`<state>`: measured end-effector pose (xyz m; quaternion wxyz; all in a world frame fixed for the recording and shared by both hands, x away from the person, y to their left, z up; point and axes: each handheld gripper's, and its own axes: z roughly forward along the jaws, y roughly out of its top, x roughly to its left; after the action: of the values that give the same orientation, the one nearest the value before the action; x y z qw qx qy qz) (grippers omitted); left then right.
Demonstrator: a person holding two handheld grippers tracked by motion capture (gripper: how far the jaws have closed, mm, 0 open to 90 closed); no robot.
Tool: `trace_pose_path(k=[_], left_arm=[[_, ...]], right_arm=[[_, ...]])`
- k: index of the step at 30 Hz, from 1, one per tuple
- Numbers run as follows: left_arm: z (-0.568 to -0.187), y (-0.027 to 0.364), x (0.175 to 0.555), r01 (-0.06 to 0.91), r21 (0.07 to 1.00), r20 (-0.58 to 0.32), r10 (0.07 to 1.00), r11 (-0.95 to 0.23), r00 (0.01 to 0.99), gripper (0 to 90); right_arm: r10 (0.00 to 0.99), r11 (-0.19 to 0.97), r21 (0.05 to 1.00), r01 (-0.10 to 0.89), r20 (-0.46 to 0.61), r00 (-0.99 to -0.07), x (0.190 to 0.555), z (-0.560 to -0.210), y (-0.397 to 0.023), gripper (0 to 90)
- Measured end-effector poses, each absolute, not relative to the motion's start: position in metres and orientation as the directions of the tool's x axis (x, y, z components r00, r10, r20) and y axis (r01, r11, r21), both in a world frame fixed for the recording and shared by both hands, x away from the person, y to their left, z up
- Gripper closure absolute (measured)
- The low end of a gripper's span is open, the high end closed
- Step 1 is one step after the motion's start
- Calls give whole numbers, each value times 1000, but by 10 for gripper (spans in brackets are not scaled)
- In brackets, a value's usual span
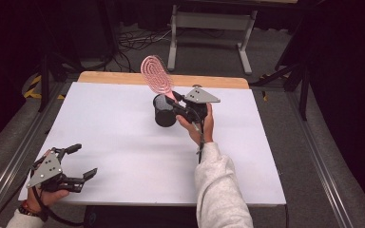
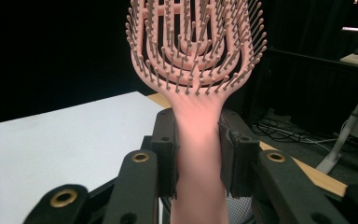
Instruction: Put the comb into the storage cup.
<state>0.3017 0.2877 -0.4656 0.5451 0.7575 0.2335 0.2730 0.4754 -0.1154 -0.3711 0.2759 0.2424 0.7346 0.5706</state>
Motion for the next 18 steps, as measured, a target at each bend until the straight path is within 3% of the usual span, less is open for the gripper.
trace_pose_path(k=[9,18], left_arm=[[-466,286,306,59,952,159,649,-302,744,77],[-467,287,307,58,950,163,645,-307,747,77]], right_arm=[[674,247,968,44,-139,-725,496,-372,-107,702],[685,189,981,49,-96,-723,511,-372,-101,702]])
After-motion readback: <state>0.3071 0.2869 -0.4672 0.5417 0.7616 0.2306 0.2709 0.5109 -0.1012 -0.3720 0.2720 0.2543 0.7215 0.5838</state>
